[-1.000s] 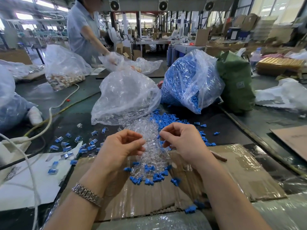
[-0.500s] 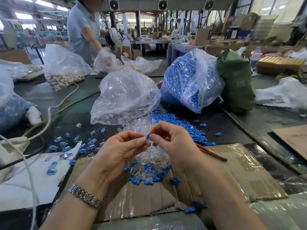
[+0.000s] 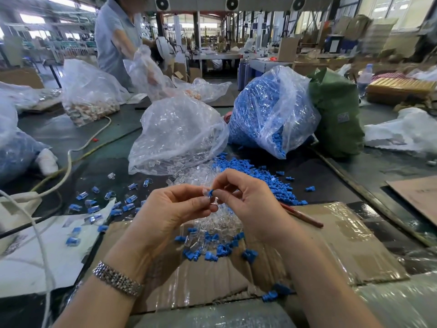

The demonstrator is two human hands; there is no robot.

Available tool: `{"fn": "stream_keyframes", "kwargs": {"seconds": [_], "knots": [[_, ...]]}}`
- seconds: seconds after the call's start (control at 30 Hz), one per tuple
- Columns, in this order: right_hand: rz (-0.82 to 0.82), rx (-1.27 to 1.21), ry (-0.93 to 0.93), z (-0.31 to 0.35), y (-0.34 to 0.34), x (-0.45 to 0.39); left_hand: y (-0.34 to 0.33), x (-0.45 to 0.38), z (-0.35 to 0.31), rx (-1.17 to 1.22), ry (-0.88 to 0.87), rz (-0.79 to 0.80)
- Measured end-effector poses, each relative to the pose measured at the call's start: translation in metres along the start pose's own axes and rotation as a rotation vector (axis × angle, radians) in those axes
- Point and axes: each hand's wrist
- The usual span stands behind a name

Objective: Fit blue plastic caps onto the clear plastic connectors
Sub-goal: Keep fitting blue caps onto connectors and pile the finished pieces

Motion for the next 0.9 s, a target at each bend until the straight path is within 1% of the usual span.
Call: {"fn": "stream_keyframes", "kwargs": {"seconds": [0.2,0.33,0.43,0.47,0.5,0.53,0.57,0.6,0.63,0.67,0.7,0.77,0.9], "knots": [[0.023,-0.001,-0.016,0.000,0.003,0.001,0.002,-0.002,0.004,0.003,0.021,0.018],[0.029,0.036,-0.016,0.001,0.003,0.001,0.005,-0.004,0.007,-0.018,-0.001,0.022],[0.032,-0.028,-0.099,0.001,0.011,0.000,0.006,-0.006,0.007,-0.023,-0.005,0.051],[0.004,0.010,-0.133,0.000,0.016,0.001,0.007,-0.006,0.007,-0.009,-0.006,0.050],[-0.035,0.127,-0.181,-0.004,0.022,0.001,0.008,-0.007,0.007,0.007,-0.006,0.043],[-0.055,0.324,-0.262,-0.008,0.030,0.003,0.008,-0.007,0.007,0.021,-0.009,0.039],[-0.023,0.551,-0.385,-0.012,0.037,0.006,0.009,-0.007,0.006,0.038,-0.012,0.042],[0.049,0.733,-0.545,-0.014,0.042,0.009,0.009,-0.007,0.006,0.063,-0.014,0.047],[0.130,0.828,-0.696,-0.017,0.046,0.011,0.010,-0.007,0.006,0.091,-0.017,0.048],[0.202,0.848,-0.805,-0.018,0.048,0.013,0.010,-0.008,0.006,0.110,-0.018,0.043],[0.249,0.828,-0.856,-0.020,0.048,0.014,0.010,-0.008,0.005,0.117,-0.019,0.032],[0.276,0.782,-0.839,-0.022,0.046,0.013,0.009,-0.009,0.003,0.127,-0.016,0.010],[0.262,0.790,-0.751,-0.019,0.043,0.013,0.007,-0.008,0.002,0.185,0.003,-0.012]]}}
Point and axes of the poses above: each hand's wrist, its own x-axis away from the middle knuckle, its own y-axis out of the back of the hand, z = x × y, and after that the axes turned 13 degrees about y, right-handed
